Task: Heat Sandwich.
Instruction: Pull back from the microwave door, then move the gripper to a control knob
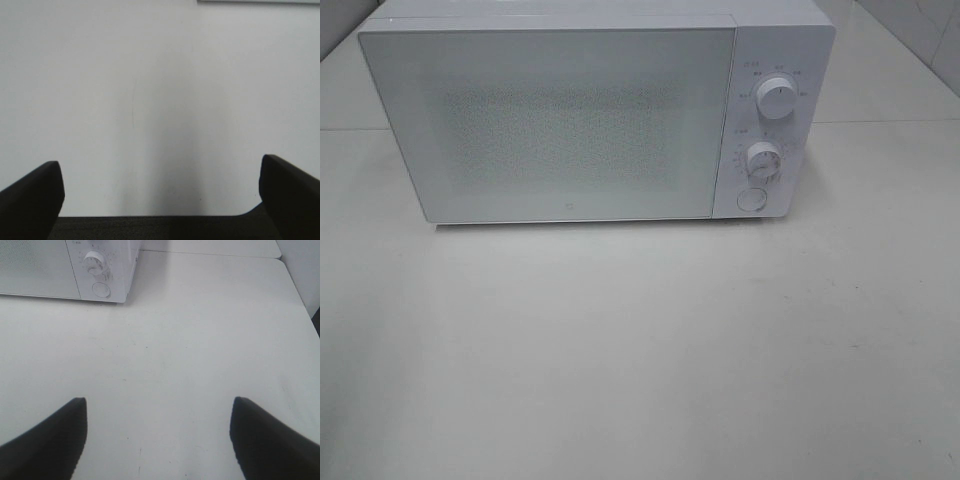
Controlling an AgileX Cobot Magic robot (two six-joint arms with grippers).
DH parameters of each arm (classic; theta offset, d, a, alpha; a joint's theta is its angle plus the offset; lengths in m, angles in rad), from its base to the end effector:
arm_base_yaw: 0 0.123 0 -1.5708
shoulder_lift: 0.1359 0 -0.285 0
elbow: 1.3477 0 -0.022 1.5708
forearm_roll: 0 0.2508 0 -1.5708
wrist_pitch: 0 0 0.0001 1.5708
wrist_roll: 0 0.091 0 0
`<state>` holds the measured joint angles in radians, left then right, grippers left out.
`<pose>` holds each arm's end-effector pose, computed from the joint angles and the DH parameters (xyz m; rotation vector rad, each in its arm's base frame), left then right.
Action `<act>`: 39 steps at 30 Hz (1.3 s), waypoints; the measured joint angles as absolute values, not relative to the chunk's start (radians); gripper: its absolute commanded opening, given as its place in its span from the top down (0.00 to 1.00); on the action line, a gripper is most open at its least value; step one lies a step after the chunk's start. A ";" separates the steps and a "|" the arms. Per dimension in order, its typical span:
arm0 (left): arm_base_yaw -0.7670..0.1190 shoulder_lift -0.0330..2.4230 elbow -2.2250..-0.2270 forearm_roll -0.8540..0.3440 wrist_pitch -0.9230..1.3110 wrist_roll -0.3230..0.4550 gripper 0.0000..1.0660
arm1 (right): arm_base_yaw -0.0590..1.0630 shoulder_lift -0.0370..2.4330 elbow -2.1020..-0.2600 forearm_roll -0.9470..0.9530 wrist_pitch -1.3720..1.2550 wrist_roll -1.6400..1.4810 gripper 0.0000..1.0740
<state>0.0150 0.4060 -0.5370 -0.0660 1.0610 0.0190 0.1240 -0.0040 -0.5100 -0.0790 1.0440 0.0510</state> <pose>0.0564 -0.0044 0.2779 -0.0076 2.4119 -0.0687 -0.0053 -0.0069 0.2816 -0.0699 2.0100 0.0175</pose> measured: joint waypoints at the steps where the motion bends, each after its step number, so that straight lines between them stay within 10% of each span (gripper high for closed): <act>1: 0.015 0.390 -0.517 -0.070 1.060 0.019 0.06 | 0.124 -0.004 -0.510 -0.079 1.044 0.051 0.29; 39: 0.015 -0.004 -0.497 -0.073 1.041 0.019 0.06 | 0.124 -0.004 -0.510 -0.079 1.044 0.051 0.29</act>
<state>0.0150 -0.0040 -0.4970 -0.0730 1.0410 0.0190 0.1240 -0.0040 -0.5100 -0.0790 1.0440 0.0510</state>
